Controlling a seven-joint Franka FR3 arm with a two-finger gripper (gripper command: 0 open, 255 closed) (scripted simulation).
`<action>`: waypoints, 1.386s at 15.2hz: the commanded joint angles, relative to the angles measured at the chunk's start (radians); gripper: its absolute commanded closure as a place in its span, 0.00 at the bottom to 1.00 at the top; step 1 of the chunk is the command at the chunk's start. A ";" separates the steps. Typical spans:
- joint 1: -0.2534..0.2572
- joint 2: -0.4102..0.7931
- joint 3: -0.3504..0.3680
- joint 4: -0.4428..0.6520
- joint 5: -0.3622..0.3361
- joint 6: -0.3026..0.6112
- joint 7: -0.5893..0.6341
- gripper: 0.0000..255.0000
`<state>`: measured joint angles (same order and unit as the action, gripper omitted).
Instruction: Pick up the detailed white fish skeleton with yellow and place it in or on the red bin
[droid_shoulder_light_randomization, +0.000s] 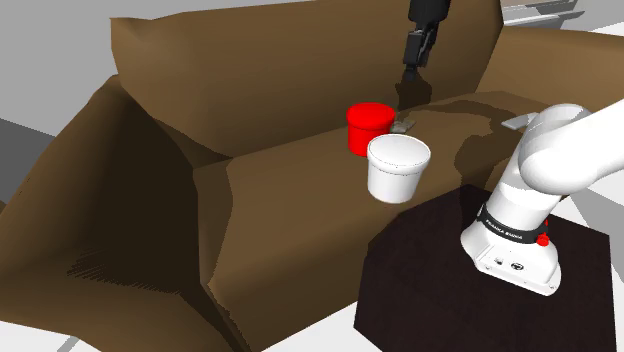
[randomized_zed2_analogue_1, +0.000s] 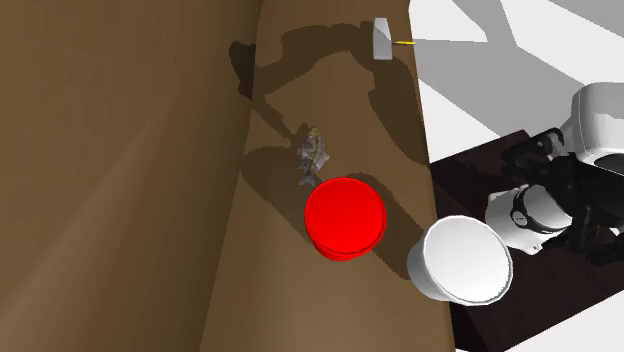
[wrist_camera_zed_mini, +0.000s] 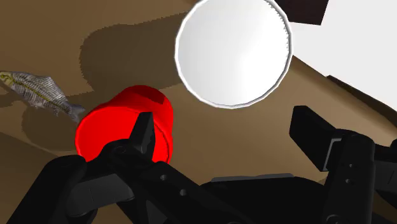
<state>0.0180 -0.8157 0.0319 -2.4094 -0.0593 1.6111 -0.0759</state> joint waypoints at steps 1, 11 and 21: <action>0.000 0.000 0.000 0.000 0.000 0.000 0.000 0.00; -0.010 0.075 -0.292 -0.121 -0.127 0.224 -0.398 0.00; 0.054 0.382 -0.601 -0.050 -0.129 0.465 -0.829 0.00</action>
<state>0.0581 -0.4771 -0.5354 -2.4745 -0.1991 2.0495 -0.8528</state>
